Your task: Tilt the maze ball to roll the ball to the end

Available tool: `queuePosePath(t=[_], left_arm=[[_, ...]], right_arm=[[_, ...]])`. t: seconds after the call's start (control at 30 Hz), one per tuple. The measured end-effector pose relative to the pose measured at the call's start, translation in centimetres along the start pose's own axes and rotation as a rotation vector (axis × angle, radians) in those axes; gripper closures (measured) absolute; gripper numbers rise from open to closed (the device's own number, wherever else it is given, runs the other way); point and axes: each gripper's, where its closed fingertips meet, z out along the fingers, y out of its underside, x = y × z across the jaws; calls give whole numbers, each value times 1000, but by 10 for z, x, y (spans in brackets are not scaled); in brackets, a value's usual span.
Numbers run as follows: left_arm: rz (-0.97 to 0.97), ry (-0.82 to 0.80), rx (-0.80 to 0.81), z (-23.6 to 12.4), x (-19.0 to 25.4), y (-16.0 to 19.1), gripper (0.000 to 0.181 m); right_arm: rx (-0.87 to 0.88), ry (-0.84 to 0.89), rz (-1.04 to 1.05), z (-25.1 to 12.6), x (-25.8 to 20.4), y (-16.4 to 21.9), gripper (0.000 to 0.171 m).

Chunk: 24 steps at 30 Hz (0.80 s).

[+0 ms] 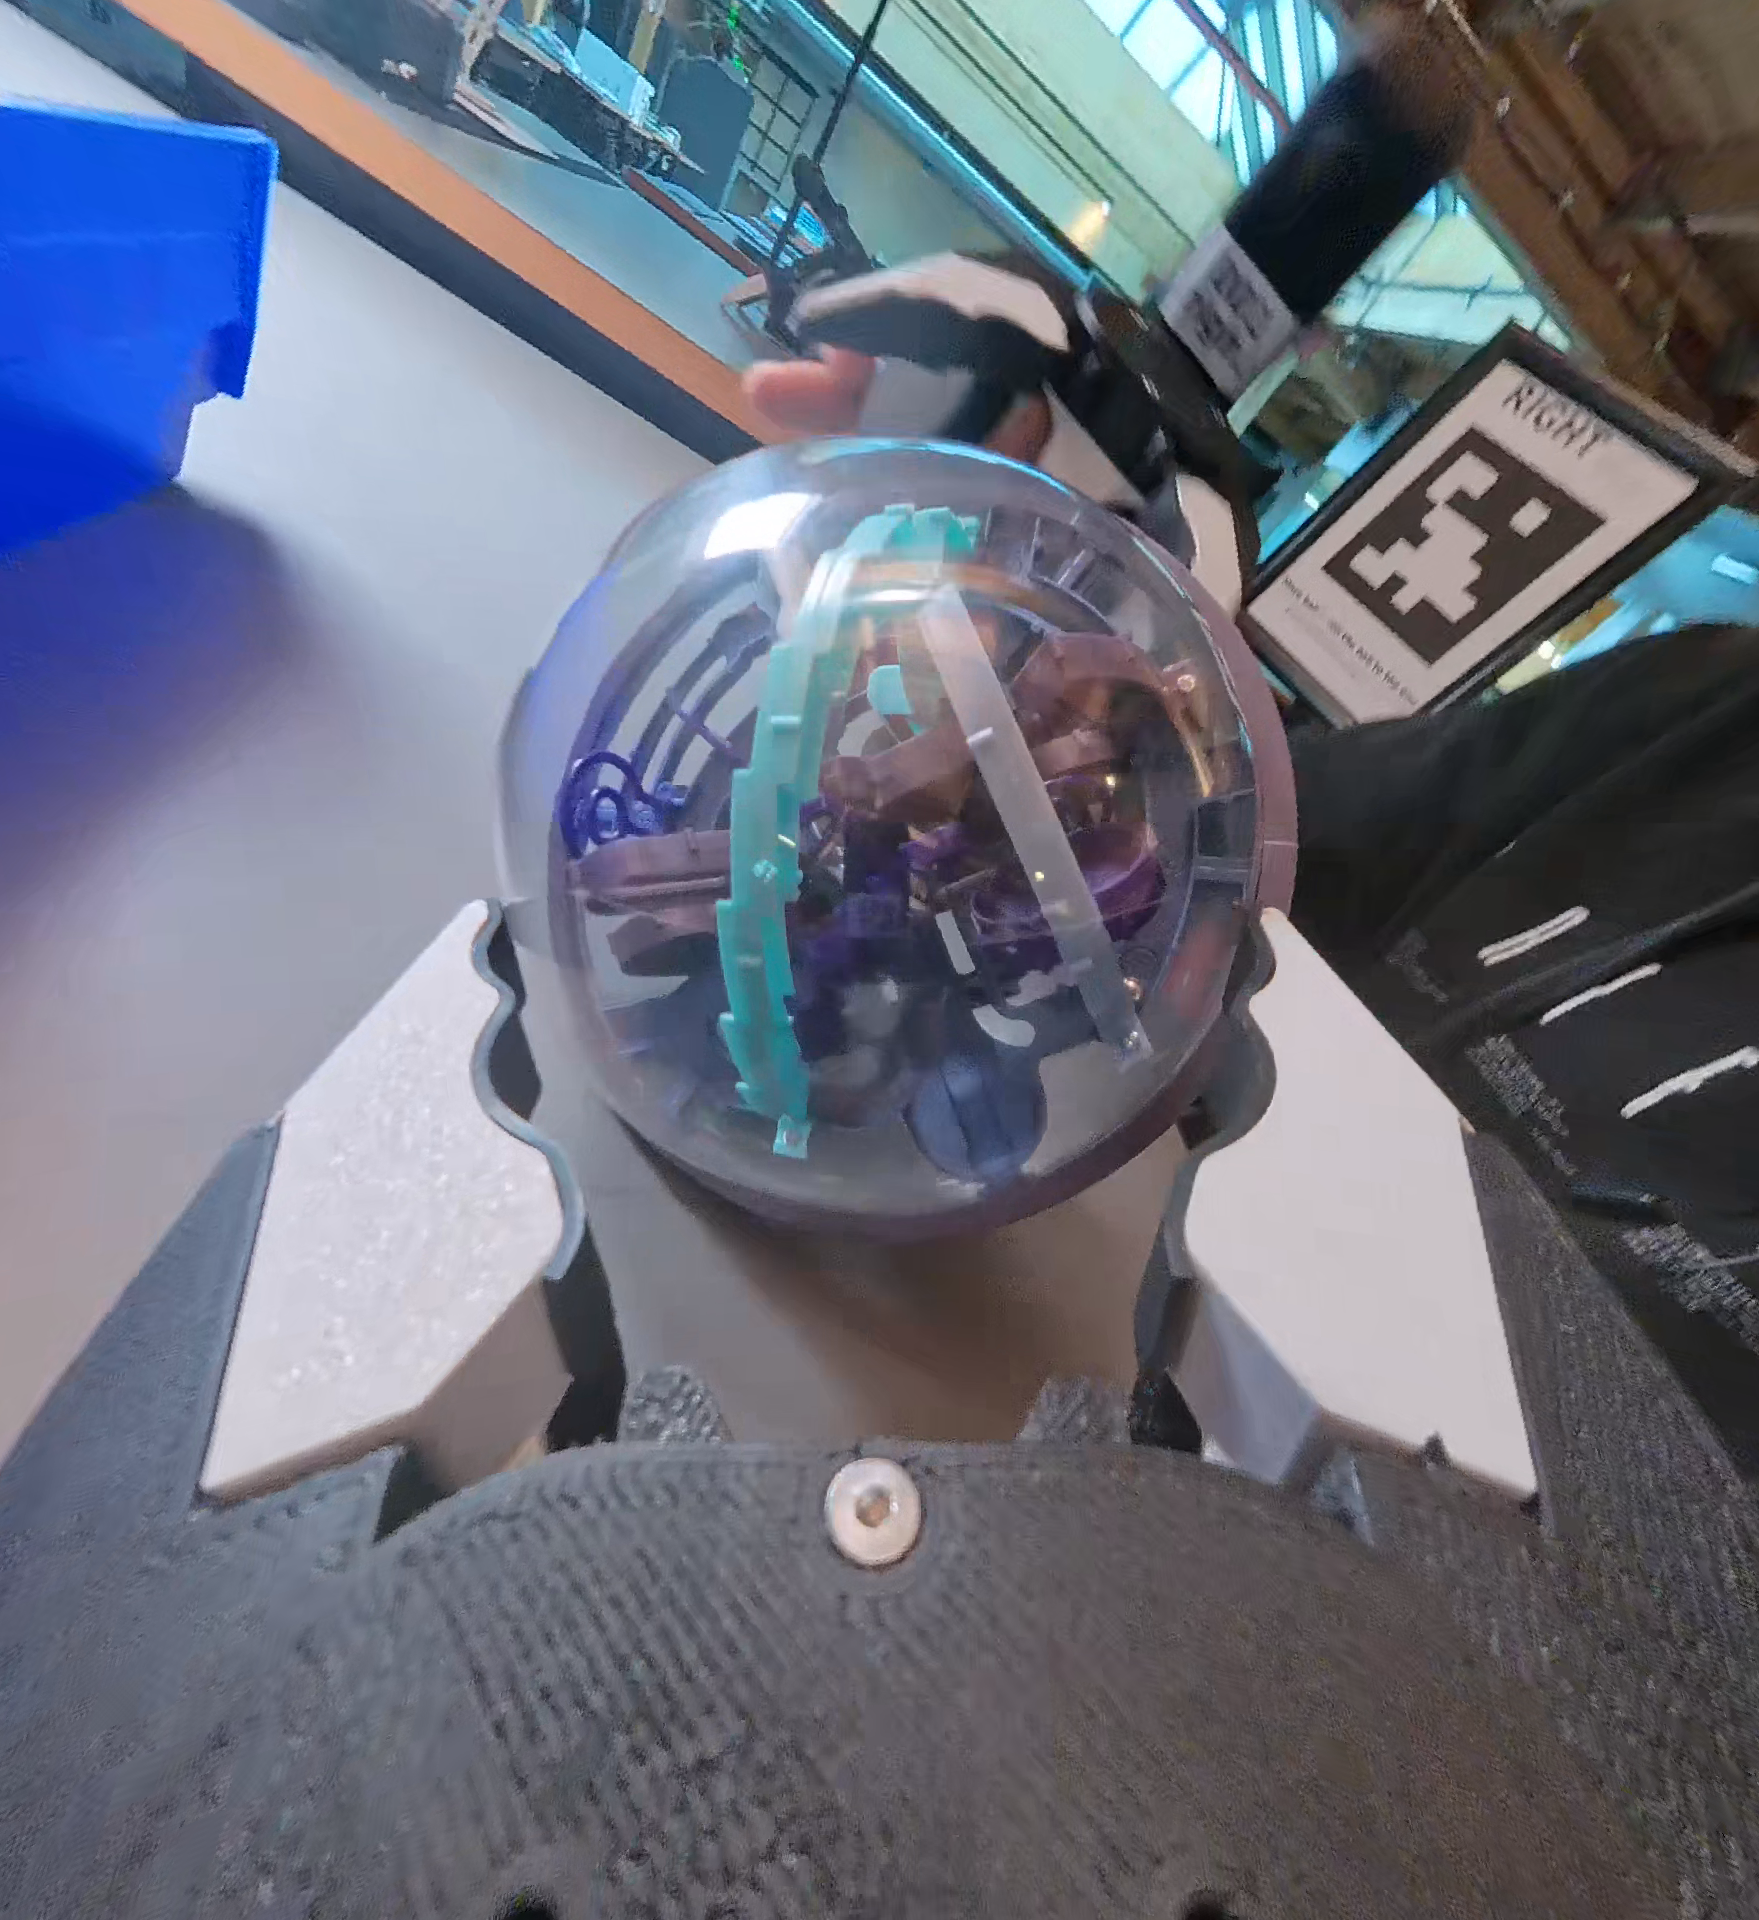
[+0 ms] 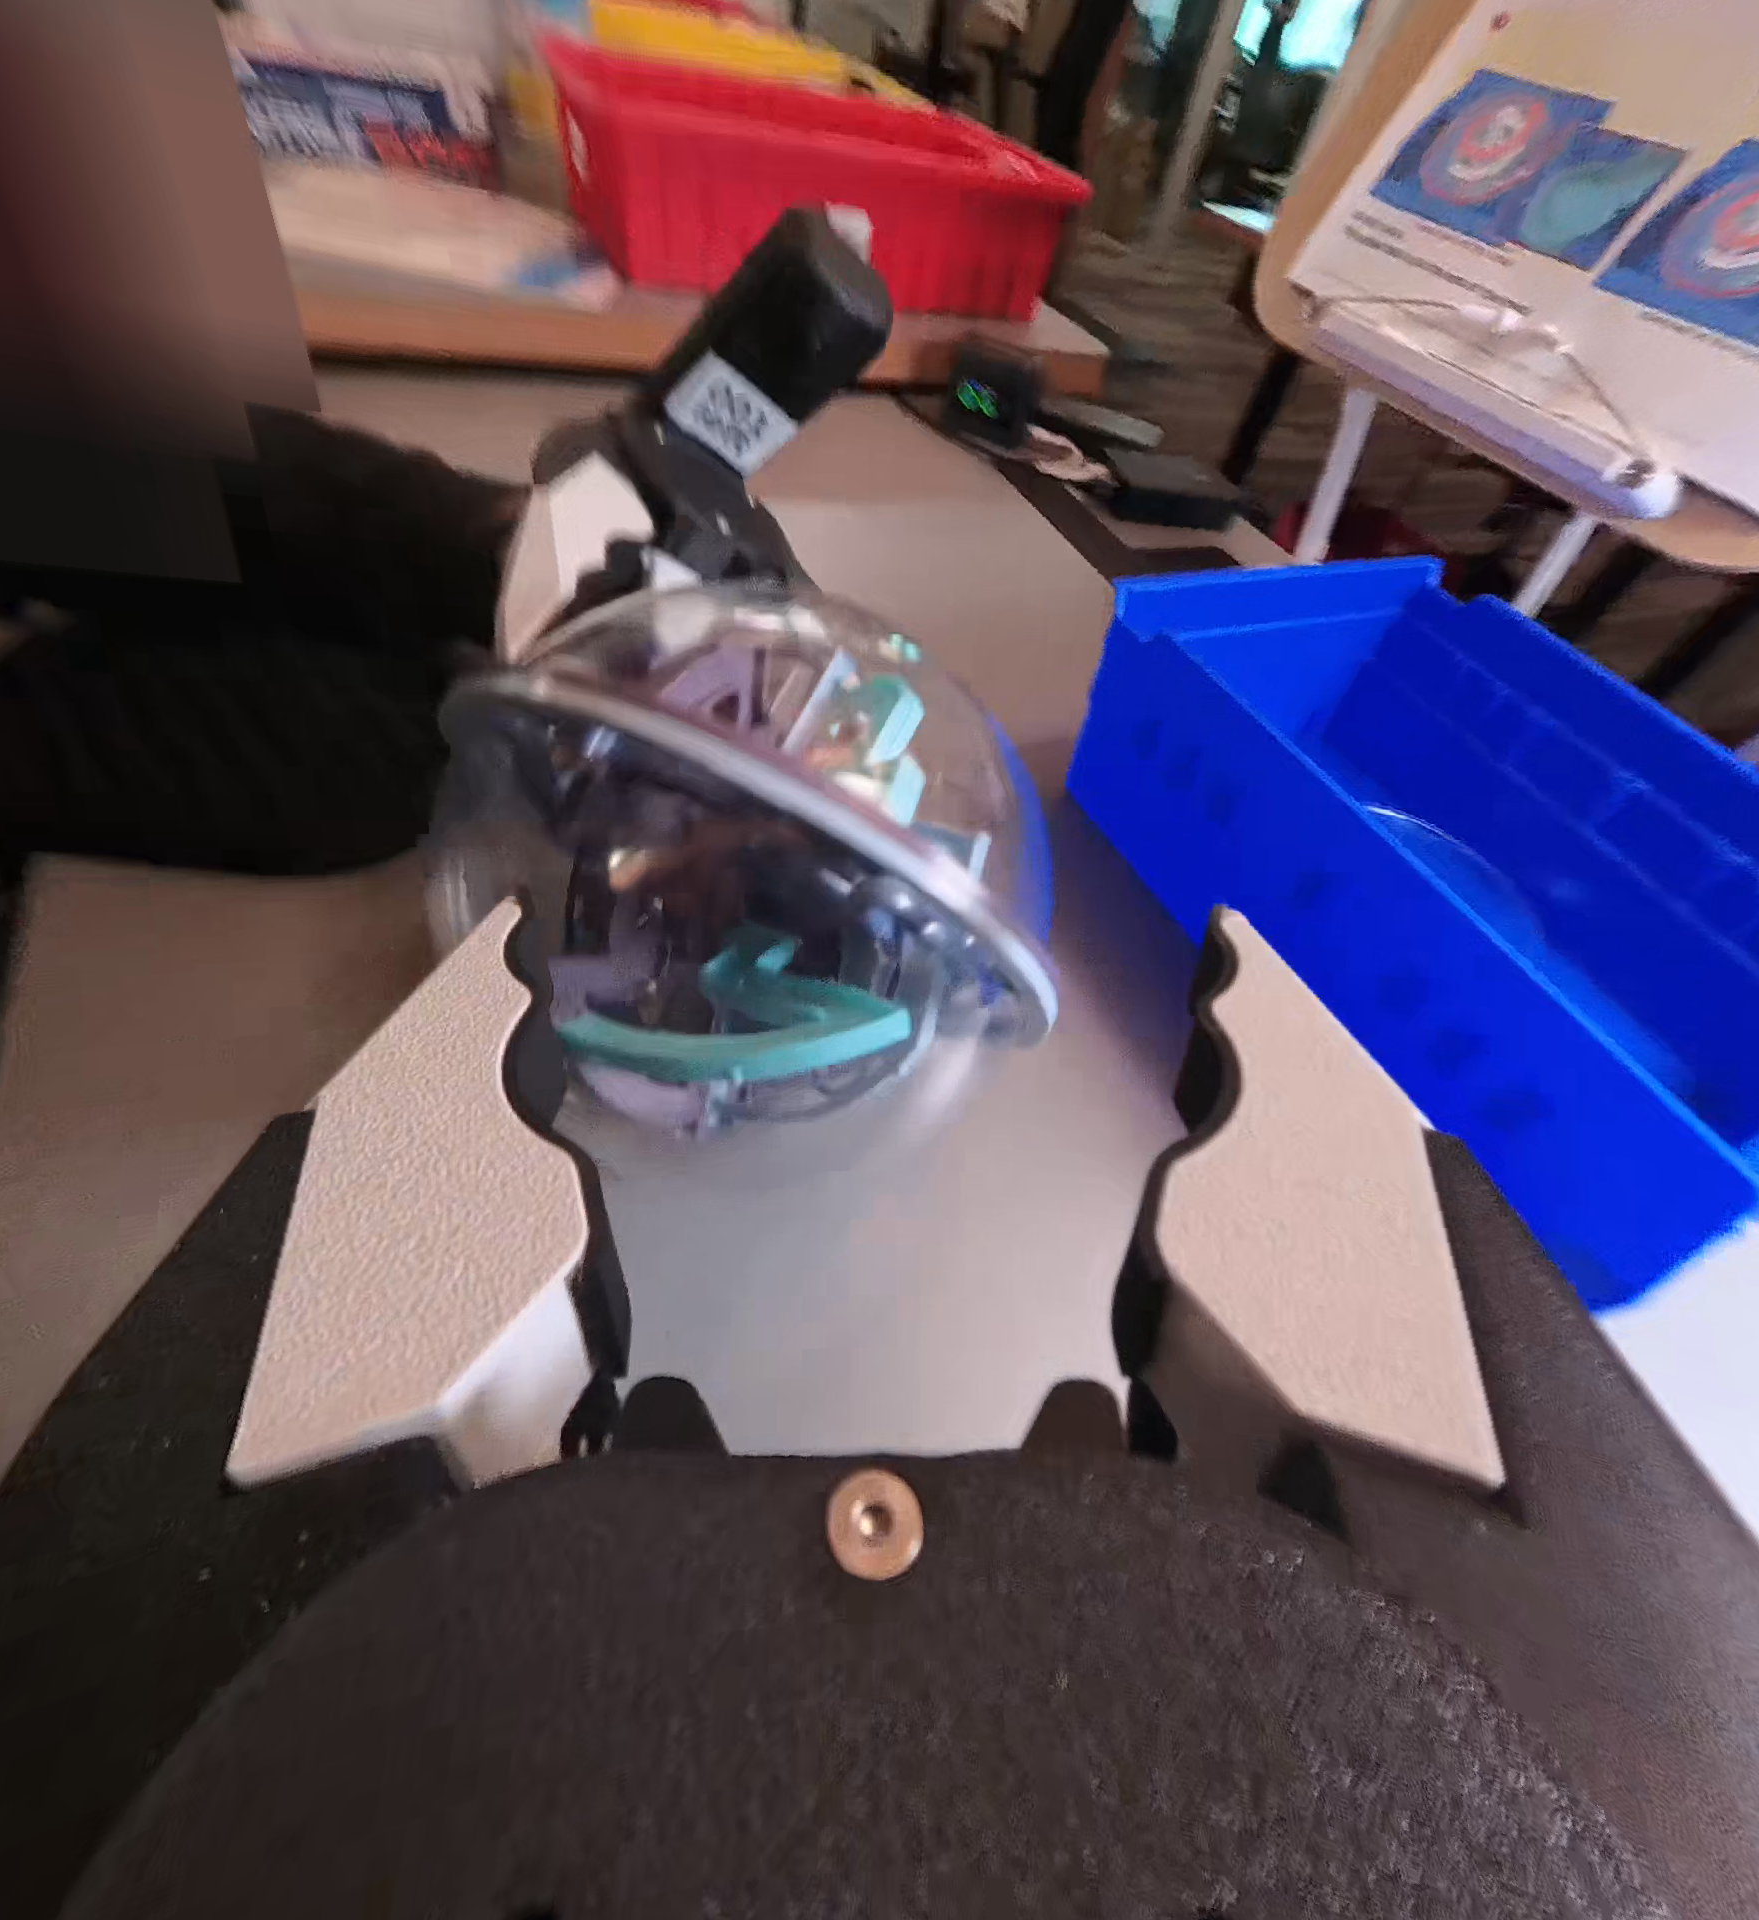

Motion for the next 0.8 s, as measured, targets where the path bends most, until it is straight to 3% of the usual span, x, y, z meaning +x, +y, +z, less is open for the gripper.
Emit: queuePosePath(t=[0.17, 0.33, 0.5, 0.67, 0.8], left_arm=[[-200, 16, 54, 1, -5, -4, 60], [-207, 33, 11, 0, -3, 3, 63], [46, 12, -157, -5, 2, 23, 63], [512, -71, -196, -6, -6, 9, 40], [604, 30, -216, -4, -1, 0, 32]], right_arm=[[-47, 143, -86, 8, -27, 21, 46], [-84, 65, -110, 14, -28, 24, 42], [-185, -126, -77, 12, -22, 26, 48], [-216, -275, -32, 22, -16, 18, 55], [-233, -373, 15, 36, -15, 10, 57]])
